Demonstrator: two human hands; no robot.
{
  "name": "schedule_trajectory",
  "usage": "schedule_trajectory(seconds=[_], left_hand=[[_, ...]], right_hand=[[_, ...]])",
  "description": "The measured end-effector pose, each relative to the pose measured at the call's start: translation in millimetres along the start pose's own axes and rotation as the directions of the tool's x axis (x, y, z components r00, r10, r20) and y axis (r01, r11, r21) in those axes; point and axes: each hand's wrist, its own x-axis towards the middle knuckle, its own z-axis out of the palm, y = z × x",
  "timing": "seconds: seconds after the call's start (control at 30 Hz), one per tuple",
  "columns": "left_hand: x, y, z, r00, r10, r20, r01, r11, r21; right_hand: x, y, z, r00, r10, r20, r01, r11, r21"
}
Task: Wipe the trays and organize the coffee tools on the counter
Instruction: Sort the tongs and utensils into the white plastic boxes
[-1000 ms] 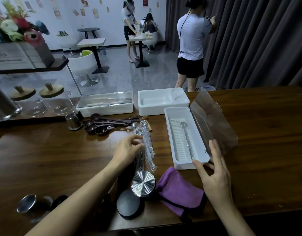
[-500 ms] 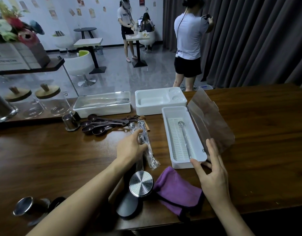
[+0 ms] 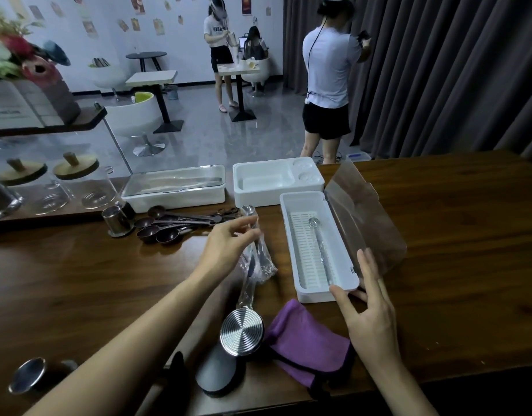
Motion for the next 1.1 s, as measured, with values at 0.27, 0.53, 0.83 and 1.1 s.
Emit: schedule_trajectory(seconds=[0.27, 0.53, 0.83, 1.1], left_hand=[[26, 49, 73, 0.951, 0.243, 0.193, -0.302, 0.868, 0.394], [42, 33, 108, 0.932, 0.175, 0.318, -0.349, 0.671, 0.654], [39, 39, 111, 0.909, 0.133, 0.395, -0.412, 0.421, 0.808], [39, 7, 32, 0.962, 0.274, 0.013, -0.248, 0.85, 0.465]], right_hand=[[1, -3, 0, 1.0, 0.008, -0.015, -0.008, 1.0, 0.014], [1, -4, -2, 1.0, 0.018, -0.012, -0.019, 1.0, -0.007], [0, -3, -3, 1.0, 0.017, -0.022, -0.017, 1.0, -0.022], [-2, -8, -3, 0.999, 0.05, 0.009, -0.05, 0.998, -0.03]])
